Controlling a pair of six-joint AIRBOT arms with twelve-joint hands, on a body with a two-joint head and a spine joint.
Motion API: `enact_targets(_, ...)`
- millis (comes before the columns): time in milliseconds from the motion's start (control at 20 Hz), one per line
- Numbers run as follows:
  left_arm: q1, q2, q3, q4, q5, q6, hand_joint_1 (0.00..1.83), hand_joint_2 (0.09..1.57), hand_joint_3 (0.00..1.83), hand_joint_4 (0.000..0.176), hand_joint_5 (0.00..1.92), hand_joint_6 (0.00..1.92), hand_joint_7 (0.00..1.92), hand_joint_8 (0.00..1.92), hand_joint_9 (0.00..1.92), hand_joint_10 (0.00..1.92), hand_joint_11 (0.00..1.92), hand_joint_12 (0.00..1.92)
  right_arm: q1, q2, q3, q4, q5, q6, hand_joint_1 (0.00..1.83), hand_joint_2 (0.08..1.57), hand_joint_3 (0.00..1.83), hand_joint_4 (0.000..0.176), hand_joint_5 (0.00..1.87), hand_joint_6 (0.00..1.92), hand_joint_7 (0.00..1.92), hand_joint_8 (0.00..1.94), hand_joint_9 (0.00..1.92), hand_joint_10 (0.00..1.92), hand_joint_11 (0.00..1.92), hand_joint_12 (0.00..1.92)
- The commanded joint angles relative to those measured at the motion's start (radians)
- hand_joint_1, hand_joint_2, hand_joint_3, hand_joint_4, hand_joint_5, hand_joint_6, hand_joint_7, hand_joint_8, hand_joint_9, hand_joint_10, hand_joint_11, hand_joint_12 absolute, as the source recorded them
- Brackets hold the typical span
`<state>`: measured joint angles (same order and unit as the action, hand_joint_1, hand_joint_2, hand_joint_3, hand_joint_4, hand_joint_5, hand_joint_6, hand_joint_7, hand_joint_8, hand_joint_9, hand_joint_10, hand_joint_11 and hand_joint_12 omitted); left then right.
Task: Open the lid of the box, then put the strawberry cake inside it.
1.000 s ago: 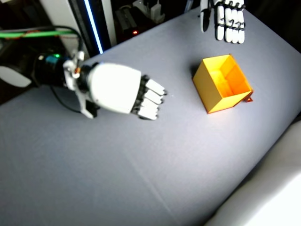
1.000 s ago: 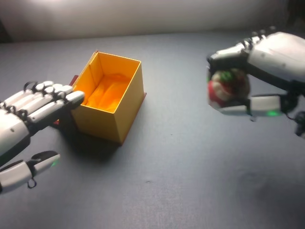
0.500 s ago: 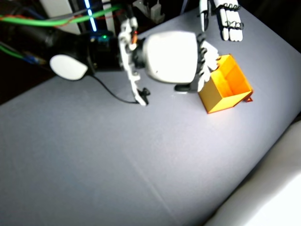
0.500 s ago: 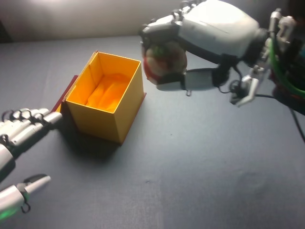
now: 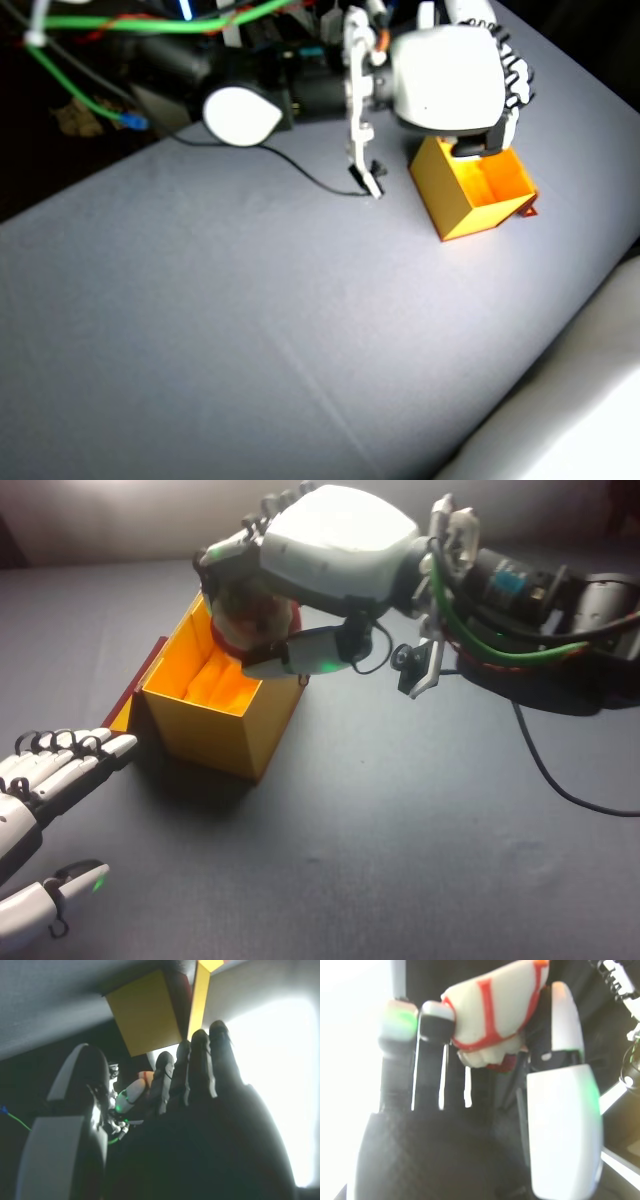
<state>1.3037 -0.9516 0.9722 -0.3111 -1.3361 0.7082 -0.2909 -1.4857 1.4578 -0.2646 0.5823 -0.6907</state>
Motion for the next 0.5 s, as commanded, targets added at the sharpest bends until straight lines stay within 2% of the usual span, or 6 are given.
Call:
enact_targets(0,0.0,-0.004,0.005,0.001,-0.115,-0.005,0.71,1.39,0.0,0.057,0.06,0.0,0.0,0.0,0.0,0.0,0.0,0.0,0.025,-0.001,0.008,0.024,0.105,0.004,1.13,1.29,0.0,0.0,0.63,1.41,0.71,1.52,0.61,1.21,0.42,1.72)
enact_targets(150,-0.002,-0.009,0.012,0.002,-0.109,-0.01,0.68,1.4,0.0,0.072,0.04,0.0,0.0,0.0,0.0,0.0,0.0,0.0,0.034,-0.04,0.045,0.024,0.069,-0.002,1.14,1.3,0.0,0.0,0.61,1.39,0.71,1.59,0.73,1.33,0.69,1.74)
enact_targets(250,-0.008,-0.011,0.015,0.007,-0.099,-0.01,0.68,1.39,0.0,0.056,0.06,0.01,0.0,0.0,0.0,0.0,0.0,0.0,0.043,-0.061,0.066,0.024,0.038,-0.004,1.11,1.35,0.01,0.0,0.47,1.54,0.68,1.65,0.62,1.28,0.55,1.71)
enact_targets(300,-0.01,-0.012,0.016,0.008,-0.096,-0.011,0.68,1.4,0.0,0.08,0.05,0.0,0.0,0.0,0.0,0.0,0.0,0.0,0.046,-0.067,0.072,0.024,0.024,-0.004,1.27,1.31,0.0,0.0,0.48,1.48,0.66,1.5,0.68,1.57,0.54,1.66)
enact_targets(400,-0.016,-0.018,0.019,0.01,-0.091,-0.012,0.67,1.39,0.0,0.072,0.06,0.01,0.0,0.0,0.0,0.0,0.0,0.0,0.049,-0.08,0.086,0.029,-0.001,-0.004,1.3,1.31,0.0,0.0,0.54,1.56,0.59,1.51,0.63,1.68,0.45,1.73)
enact_targets(450,-0.018,-0.02,0.02,0.011,-0.09,-0.014,0.66,1.38,0.0,0.071,0.06,0.0,0.0,0.0,0.0,0.0,0.0,0.0,0.049,-0.083,0.091,0.03,-0.009,-0.004,1.12,1.34,0.0,0.0,0.55,1.53,0.61,1.62,0.52,1.44,0.42,1.8)
